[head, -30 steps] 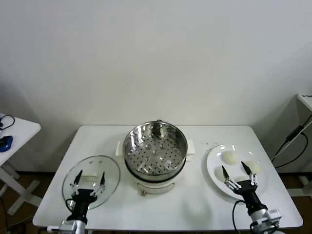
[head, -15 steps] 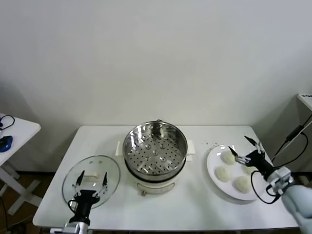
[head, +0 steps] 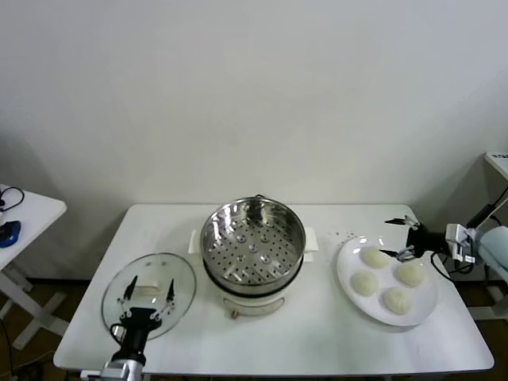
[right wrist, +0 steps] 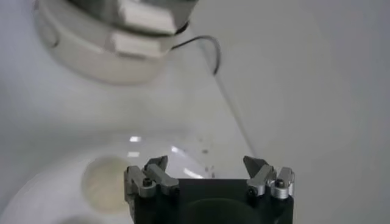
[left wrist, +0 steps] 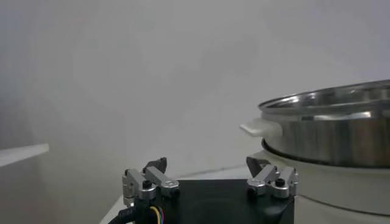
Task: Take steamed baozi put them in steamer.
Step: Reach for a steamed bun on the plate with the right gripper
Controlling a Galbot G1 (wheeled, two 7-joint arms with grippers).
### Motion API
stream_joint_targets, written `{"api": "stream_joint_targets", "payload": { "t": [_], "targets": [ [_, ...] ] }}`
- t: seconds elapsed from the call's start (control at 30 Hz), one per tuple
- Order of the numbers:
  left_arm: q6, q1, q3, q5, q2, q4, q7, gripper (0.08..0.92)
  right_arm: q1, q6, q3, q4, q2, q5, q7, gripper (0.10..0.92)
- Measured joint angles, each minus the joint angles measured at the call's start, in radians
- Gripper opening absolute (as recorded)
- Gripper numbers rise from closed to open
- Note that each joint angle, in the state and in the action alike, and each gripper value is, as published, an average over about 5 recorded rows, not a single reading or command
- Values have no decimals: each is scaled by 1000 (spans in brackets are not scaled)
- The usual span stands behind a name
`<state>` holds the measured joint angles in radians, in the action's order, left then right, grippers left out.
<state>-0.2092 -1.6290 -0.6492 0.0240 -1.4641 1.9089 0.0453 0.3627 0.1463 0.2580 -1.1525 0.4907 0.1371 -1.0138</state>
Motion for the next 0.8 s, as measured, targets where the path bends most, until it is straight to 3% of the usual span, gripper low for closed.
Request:
{"api": "stream_joint_targets", "payload": {
  "t": [0.4,0.8],
  "targets": [
    [30,19,-14,-2,9,6,-1,823,-364,42,388,336,222,-127,-200,823],
    [44,18,-18,1,9,19,-2,823,-438,66,488,534,391,-242,-244,823]
  ]
}}
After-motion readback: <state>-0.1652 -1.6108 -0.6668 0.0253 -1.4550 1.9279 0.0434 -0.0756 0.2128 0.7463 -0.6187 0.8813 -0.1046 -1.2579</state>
